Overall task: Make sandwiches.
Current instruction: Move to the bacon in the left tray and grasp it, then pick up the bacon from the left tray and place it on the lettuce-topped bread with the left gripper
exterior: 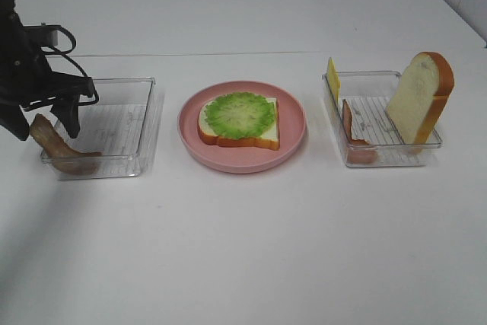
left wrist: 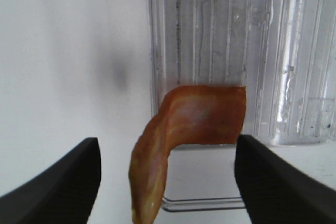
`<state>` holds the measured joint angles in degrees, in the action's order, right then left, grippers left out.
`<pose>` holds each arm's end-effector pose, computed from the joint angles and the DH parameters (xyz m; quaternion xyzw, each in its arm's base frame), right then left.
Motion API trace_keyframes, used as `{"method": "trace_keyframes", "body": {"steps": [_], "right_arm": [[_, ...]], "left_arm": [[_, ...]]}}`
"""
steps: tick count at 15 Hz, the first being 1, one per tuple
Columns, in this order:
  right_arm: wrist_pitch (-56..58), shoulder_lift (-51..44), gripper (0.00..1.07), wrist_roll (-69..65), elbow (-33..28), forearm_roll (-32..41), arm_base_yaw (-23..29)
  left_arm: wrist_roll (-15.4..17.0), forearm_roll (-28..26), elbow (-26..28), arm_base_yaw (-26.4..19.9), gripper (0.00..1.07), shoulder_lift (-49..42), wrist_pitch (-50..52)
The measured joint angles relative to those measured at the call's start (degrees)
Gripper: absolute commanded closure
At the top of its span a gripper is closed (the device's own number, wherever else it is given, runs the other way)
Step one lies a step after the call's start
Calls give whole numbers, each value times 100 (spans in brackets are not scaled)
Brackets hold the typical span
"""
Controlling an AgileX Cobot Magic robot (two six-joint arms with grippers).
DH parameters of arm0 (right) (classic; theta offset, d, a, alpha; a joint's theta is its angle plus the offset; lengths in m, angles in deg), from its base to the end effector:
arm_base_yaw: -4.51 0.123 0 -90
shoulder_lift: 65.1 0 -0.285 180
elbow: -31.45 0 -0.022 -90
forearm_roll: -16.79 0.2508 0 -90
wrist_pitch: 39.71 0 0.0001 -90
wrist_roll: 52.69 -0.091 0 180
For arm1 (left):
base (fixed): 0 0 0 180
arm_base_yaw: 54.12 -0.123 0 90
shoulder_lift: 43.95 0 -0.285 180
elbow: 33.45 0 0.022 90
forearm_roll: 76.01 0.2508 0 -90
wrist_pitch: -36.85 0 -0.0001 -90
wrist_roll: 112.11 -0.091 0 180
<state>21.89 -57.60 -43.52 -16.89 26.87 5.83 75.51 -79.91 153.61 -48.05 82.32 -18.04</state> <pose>-0.0077 0.0138 0.2782 -0.0822 0.8474 0.0521 0.5220 0.4048 -0.0481 0.1592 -0.0316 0.9978 -0.0347 0.0476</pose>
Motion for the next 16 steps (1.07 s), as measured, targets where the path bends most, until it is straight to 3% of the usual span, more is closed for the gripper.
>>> {"method": "trace_keyframes", "body": {"steps": [8,11,16], "right_arm": [[0,0,31,0,0,0,0],[0,0,31,0,0,0,0],[0,0,31,0,0,0,0]], "left_arm": [[0,0,0,0,82,0,0],[0,-17,0,0,105,0,0],[0,-149,0,0,107,-52,0]]}}
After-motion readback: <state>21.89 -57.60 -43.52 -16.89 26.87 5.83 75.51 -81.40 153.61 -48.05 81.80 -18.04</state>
